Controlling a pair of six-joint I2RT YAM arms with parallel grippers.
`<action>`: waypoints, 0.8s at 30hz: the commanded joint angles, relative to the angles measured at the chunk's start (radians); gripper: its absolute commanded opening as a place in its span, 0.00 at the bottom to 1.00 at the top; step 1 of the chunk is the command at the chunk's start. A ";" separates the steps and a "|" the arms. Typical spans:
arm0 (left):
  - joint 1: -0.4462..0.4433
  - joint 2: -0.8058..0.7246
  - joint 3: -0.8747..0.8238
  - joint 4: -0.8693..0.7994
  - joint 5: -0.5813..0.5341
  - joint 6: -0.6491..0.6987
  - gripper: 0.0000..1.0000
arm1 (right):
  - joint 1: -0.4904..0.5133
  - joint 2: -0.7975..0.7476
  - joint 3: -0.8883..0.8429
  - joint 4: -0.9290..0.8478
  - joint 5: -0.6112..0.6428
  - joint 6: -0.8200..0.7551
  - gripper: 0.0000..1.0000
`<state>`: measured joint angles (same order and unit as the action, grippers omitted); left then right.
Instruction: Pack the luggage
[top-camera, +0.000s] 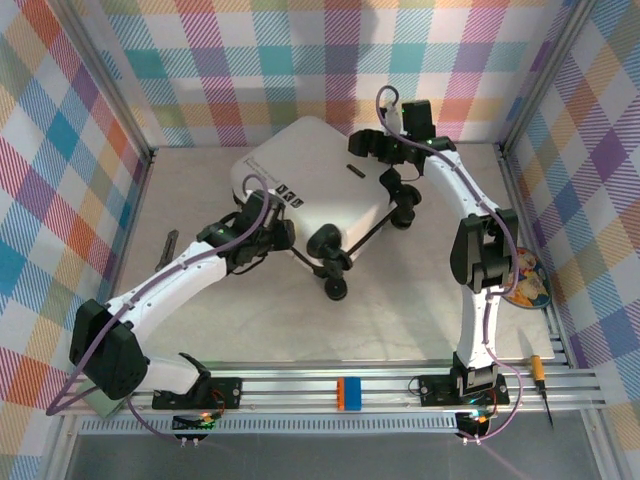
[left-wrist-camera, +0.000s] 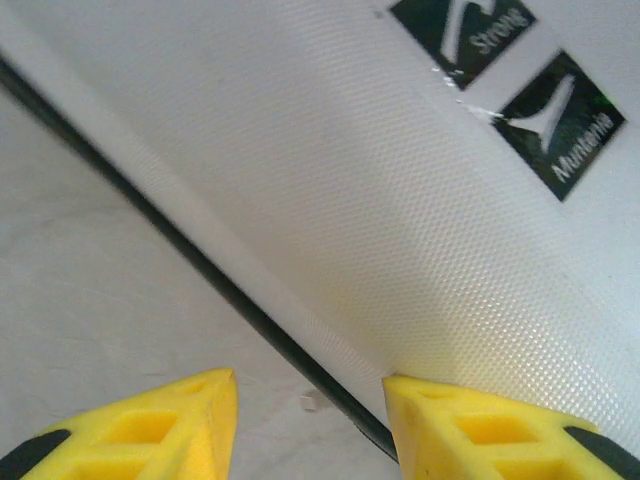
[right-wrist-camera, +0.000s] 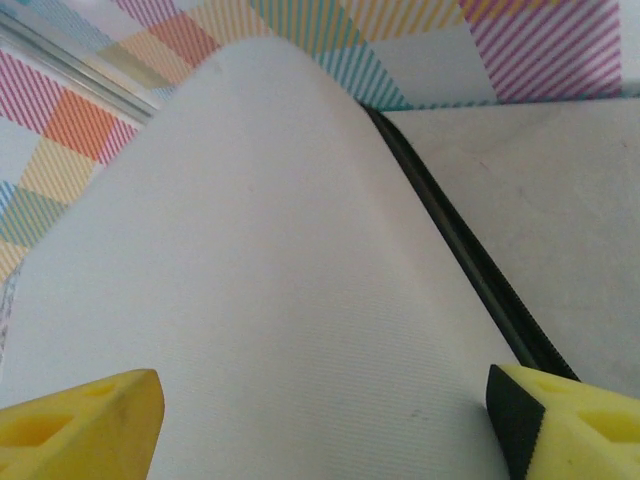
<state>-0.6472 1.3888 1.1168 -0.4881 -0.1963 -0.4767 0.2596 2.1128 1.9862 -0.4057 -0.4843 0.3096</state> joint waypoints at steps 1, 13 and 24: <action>-0.133 0.129 0.014 0.277 0.233 -0.057 0.46 | 0.177 0.039 0.093 -0.187 -0.375 -0.009 0.83; -0.252 0.137 0.202 0.113 0.035 0.048 0.49 | 0.081 0.076 0.313 -0.319 -0.317 -0.030 0.82; -0.033 -0.028 0.322 -0.064 -0.042 0.211 0.64 | -0.038 -0.249 -0.022 -0.259 -0.061 -0.061 0.89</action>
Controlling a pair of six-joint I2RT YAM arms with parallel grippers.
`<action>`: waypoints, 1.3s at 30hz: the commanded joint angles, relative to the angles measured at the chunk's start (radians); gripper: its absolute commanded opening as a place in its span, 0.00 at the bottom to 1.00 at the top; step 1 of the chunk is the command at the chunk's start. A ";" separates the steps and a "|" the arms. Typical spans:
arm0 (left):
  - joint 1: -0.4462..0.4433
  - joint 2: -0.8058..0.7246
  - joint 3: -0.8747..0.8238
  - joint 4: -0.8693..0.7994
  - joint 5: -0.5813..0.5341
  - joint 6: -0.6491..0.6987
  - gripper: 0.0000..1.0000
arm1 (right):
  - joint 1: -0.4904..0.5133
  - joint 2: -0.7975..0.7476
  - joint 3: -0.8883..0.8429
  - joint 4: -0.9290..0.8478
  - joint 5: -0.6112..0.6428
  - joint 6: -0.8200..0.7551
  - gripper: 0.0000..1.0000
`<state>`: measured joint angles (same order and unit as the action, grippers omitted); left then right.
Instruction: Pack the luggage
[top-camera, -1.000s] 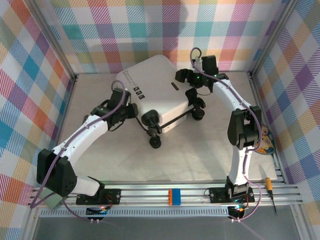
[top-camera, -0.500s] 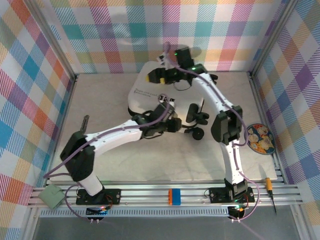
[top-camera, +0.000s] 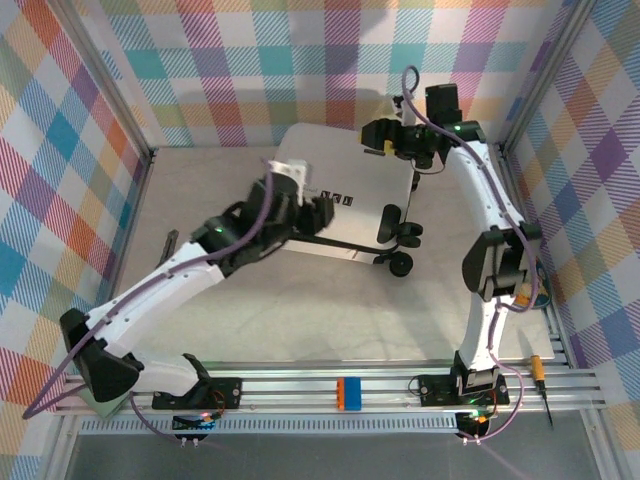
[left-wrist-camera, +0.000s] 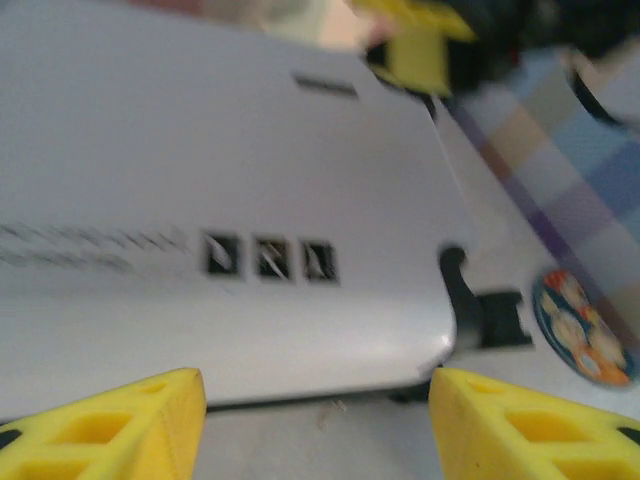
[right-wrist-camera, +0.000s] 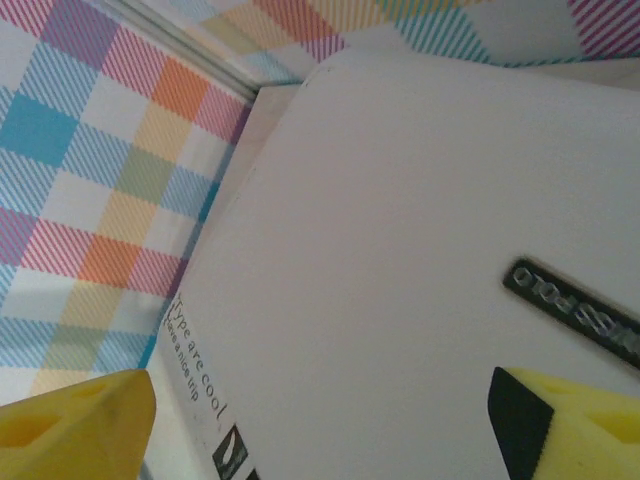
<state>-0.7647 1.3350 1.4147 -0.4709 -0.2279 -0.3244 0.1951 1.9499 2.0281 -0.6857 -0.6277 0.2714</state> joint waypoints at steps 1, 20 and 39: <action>0.134 0.045 0.045 -0.085 0.026 0.076 0.66 | 0.022 -0.111 -0.100 0.021 0.117 -0.023 0.90; 0.525 0.635 0.559 -0.282 0.598 0.289 0.72 | -0.077 -0.285 -0.528 0.144 0.257 0.035 0.99; 0.401 0.363 0.204 -0.090 0.722 0.171 0.68 | 0.029 -0.125 -0.291 0.209 -0.099 0.038 0.95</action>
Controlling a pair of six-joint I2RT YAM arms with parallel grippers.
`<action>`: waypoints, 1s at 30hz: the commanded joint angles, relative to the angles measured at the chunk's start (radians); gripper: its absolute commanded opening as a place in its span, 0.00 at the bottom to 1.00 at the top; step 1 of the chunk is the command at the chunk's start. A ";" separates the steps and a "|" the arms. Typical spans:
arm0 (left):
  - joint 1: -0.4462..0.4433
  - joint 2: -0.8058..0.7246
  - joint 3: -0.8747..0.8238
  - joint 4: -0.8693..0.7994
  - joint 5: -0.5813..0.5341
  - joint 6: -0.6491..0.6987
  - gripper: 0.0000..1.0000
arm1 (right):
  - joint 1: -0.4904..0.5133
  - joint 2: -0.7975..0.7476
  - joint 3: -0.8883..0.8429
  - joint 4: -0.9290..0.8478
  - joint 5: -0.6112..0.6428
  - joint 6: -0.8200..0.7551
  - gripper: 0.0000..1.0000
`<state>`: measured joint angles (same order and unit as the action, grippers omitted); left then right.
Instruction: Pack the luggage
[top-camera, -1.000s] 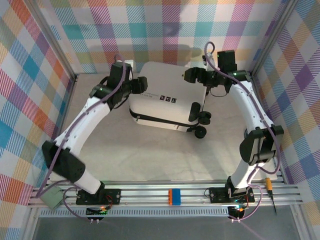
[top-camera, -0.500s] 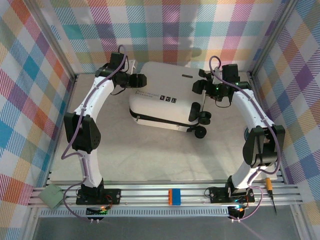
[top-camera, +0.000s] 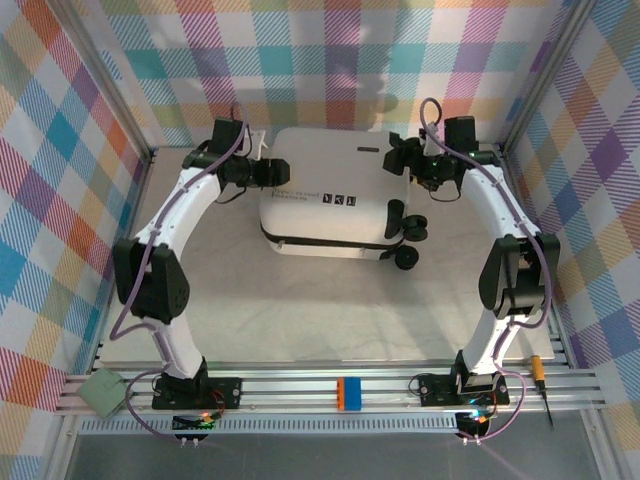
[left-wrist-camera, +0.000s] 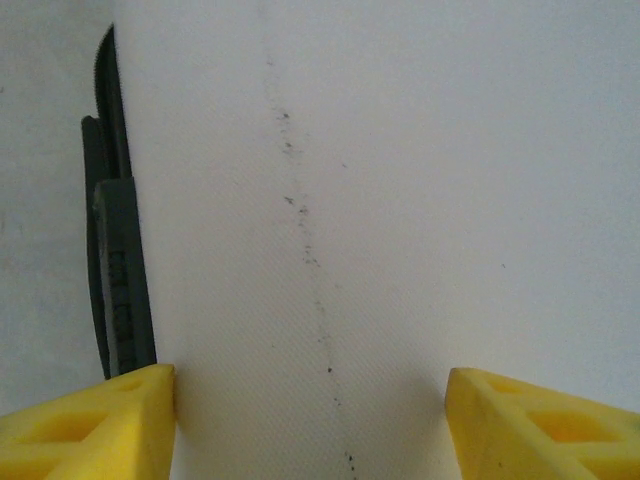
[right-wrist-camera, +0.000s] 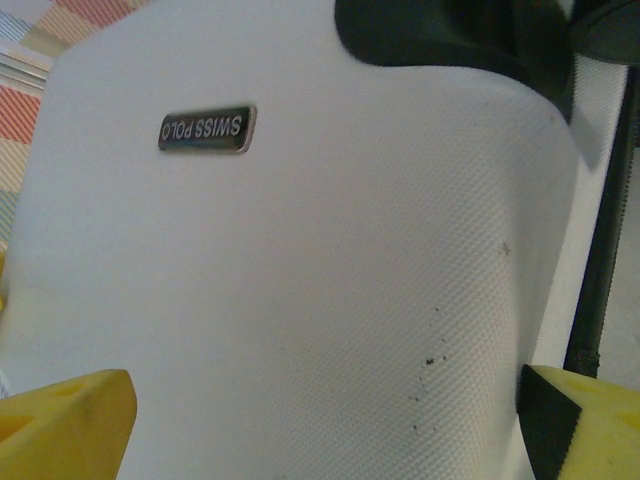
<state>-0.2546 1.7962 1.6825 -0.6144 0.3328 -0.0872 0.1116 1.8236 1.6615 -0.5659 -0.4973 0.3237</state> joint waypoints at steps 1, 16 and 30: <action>-0.116 -0.131 -0.099 0.070 0.139 -0.080 0.68 | 0.124 0.006 0.092 0.083 -0.231 -0.014 0.95; -0.127 -0.165 -0.137 0.061 -0.031 -0.108 0.67 | 0.200 0.124 0.246 0.072 -0.271 -0.016 0.95; -0.126 -0.211 -0.185 0.064 -0.104 -0.082 0.69 | 0.240 0.190 0.274 0.122 -0.308 -0.006 0.95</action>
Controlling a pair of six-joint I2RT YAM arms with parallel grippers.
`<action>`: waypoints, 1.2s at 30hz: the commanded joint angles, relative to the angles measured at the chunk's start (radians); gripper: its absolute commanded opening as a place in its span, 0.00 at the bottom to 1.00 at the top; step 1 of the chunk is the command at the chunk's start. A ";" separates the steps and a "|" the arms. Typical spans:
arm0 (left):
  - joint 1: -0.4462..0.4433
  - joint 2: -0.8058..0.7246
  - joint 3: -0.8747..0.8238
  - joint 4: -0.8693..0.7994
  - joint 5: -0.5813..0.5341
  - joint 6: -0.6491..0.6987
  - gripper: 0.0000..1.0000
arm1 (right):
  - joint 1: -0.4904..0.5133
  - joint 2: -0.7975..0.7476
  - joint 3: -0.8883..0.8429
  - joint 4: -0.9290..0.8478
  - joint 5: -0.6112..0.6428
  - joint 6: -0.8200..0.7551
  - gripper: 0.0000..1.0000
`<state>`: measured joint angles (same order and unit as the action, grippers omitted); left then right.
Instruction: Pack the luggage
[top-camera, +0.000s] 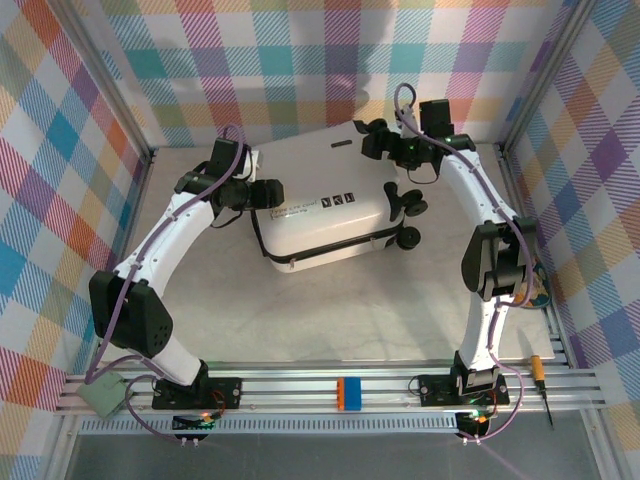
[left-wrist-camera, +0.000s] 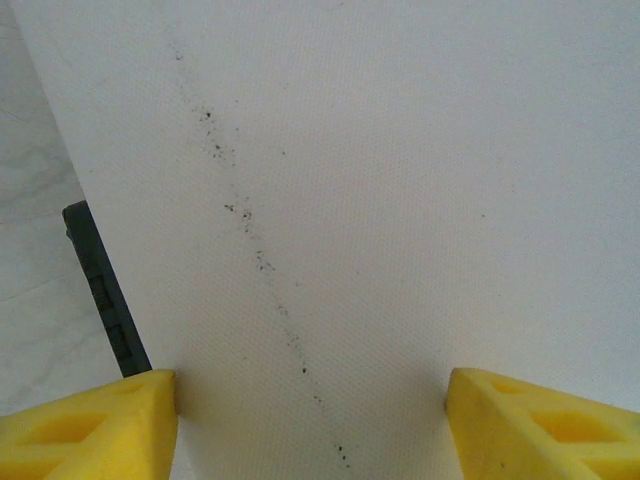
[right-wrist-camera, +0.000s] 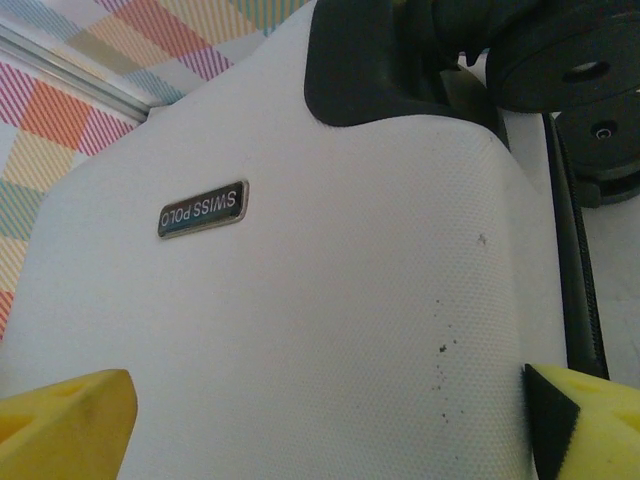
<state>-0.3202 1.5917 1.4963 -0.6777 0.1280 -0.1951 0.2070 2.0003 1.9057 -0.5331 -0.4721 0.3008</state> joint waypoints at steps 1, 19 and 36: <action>-0.060 0.008 0.011 0.111 0.092 0.029 0.69 | 0.145 0.040 0.047 0.077 -0.342 0.015 0.93; -0.060 -0.094 0.080 0.036 -0.046 0.067 0.70 | 0.103 -0.241 -0.029 -0.061 0.140 -0.176 0.99; -0.125 -0.233 0.113 0.043 -0.090 0.039 0.72 | 0.234 -0.809 -1.085 0.513 0.401 -0.152 0.88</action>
<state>-0.4141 1.3628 1.5879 -0.6559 0.0177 -0.1452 0.3954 1.2461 0.9310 -0.2184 -0.1616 0.1242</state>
